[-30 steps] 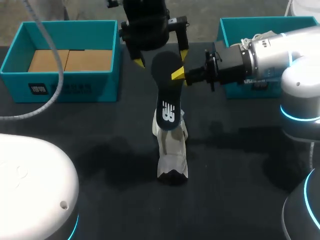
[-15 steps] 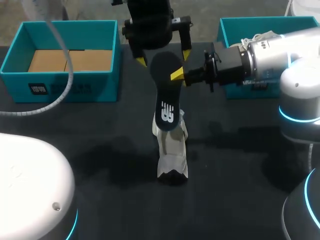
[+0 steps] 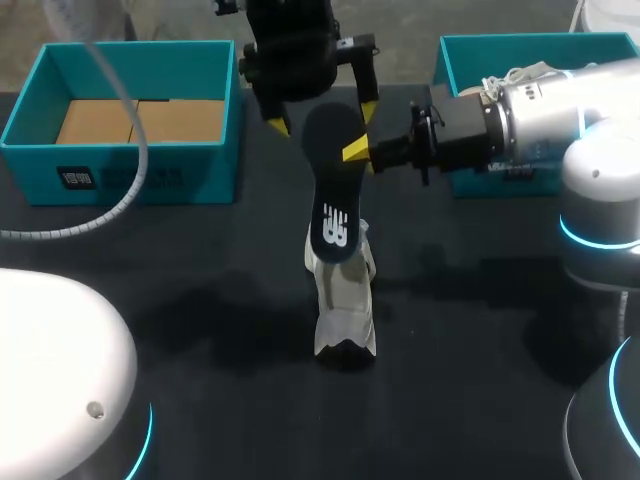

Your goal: Take the shoe out of the shoebox, open the shoe tongue, remove and reinsert the insole, then place the shoe into the shoebox

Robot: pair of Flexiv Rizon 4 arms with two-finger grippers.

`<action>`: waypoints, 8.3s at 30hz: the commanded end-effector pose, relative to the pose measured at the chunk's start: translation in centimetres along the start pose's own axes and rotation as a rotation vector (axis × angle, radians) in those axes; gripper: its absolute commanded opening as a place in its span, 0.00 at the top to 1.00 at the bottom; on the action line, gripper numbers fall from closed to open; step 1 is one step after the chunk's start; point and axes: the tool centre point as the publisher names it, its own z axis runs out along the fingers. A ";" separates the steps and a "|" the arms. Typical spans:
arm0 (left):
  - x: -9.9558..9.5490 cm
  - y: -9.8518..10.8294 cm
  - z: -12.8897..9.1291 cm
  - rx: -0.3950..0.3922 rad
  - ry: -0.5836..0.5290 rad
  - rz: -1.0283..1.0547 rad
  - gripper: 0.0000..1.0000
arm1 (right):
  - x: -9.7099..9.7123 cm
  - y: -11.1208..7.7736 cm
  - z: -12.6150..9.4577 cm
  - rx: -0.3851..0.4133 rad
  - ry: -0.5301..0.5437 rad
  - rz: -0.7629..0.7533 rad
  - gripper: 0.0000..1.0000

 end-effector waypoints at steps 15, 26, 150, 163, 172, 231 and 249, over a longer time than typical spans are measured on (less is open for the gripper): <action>4.2 -0.2 -0.2 0.004 -0.564 0.024 0.00 | 0.6 -0.3 -1.5 -0.039 -0.010 -0.005 1.00; 4.8 -0.9 -0.2 0.056 -0.791 0.077 0.00 | 1.0 -0.2 -2.5 -0.017 -0.027 -0.002 1.00; 1.8 1.1 4.5 -0.102 -1.316 -0.170 0.77 | 4.3 -3.3 0.4 0.027 0.058 -0.046 1.00; 1.6 1.0 5.0 -0.093 -1.306 -0.167 0.89 | 4.1 -3.4 0.5 0.024 0.063 -0.047 1.00; 1.6 0.9 5.3 -0.089 -1.295 -0.160 0.86 | 4.1 -3.4 0.5 0.024 0.064 -0.047 1.00; 3.6 -3.3 7.8 0.287 -1.221 -0.342 1.00 | 1.0 -5.8 -3.2 -0.102 -0.276 -0.439 0.00; 3.6 -3.3 7.8 0.287 -1.221 -0.342 1.00 | 1.0 -5.8 -3.2 -0.102 -0.276 -0.439 0.00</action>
